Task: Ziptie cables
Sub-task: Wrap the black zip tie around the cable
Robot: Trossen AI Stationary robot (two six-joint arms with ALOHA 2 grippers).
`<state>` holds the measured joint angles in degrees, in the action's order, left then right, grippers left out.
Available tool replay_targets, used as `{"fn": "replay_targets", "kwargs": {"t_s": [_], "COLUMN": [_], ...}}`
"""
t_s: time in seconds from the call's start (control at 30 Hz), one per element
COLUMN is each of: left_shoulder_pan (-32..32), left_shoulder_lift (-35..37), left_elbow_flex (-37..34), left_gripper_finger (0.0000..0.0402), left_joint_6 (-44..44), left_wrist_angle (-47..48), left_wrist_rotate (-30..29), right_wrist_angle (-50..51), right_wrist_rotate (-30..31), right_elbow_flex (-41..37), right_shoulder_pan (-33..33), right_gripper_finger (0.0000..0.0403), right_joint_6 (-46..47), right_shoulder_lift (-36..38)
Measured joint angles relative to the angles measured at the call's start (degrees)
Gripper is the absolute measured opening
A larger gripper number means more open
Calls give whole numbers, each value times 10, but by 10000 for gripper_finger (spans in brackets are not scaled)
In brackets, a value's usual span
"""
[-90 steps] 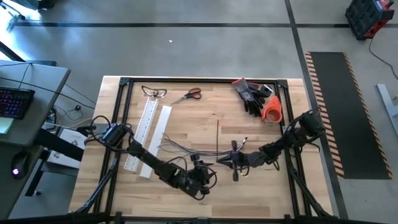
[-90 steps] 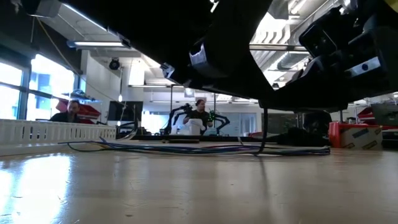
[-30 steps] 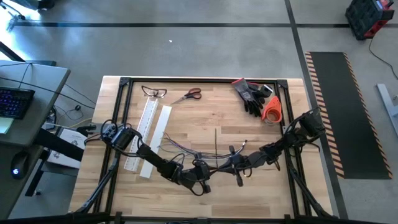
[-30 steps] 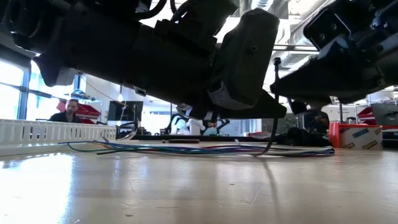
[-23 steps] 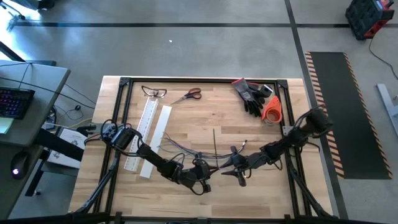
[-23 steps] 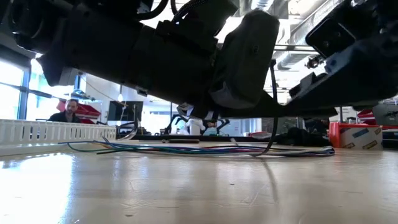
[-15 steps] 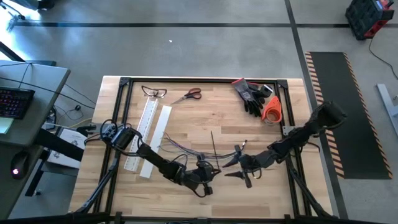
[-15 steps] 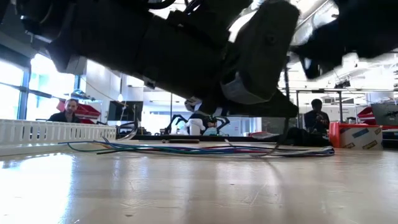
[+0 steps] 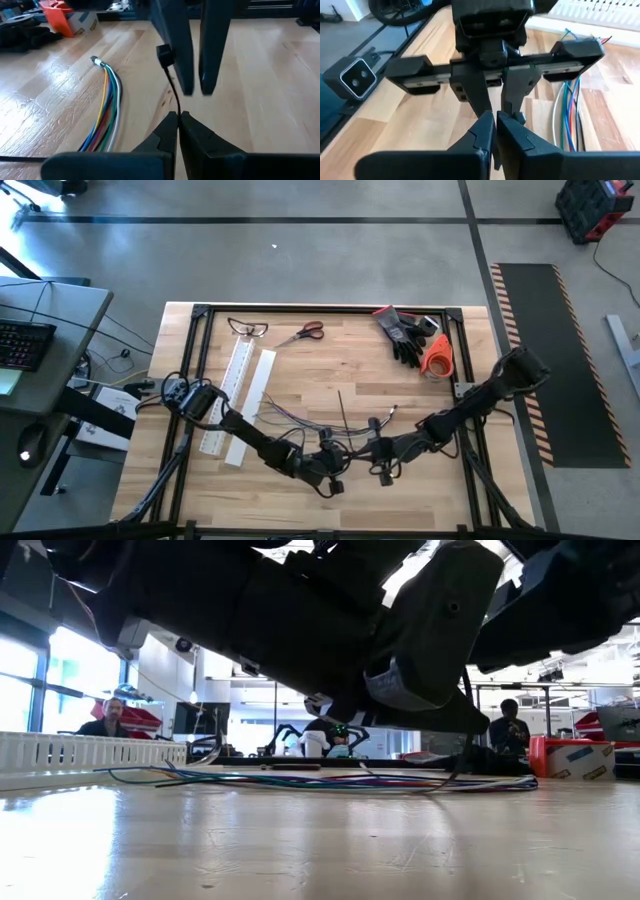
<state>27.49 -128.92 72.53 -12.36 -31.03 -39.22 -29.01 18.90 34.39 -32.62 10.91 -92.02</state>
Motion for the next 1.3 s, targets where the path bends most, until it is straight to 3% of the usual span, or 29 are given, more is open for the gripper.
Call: {"fn": "replay_targets", "kwargs": {"t_s": [0.3, 0.47, 0.77, 1.3], "left_shoulder_pan": [0, 0, 0, 0], "left_shoulder_lift": [0, 0, 0, 1], "left_elbow_flex": [0, 0, 0, 0], "left_gripper_finger": [0, 0, 0, 0], "left_joint_6": [0, 0, 0, 0], "left_wrist_angle": [0, 0, 2, -3], "left_wrist_rotate": [0, 0, 2, 0], "right_wrist_angle": [-19, -21, 80, 46], "right_wrist_rotate": [2, 50, 18, 20], "right_elbow_flex": [2, 2, 2, 2], "right_shoulder_pan": [-20, -25, -11, -18], "right_gripper_finger": [0, 0, 0, 0], "right_joint_6": [-38, -32, 21, -4], "right_shoulder_lift": [35, 51, 43, 42]}}
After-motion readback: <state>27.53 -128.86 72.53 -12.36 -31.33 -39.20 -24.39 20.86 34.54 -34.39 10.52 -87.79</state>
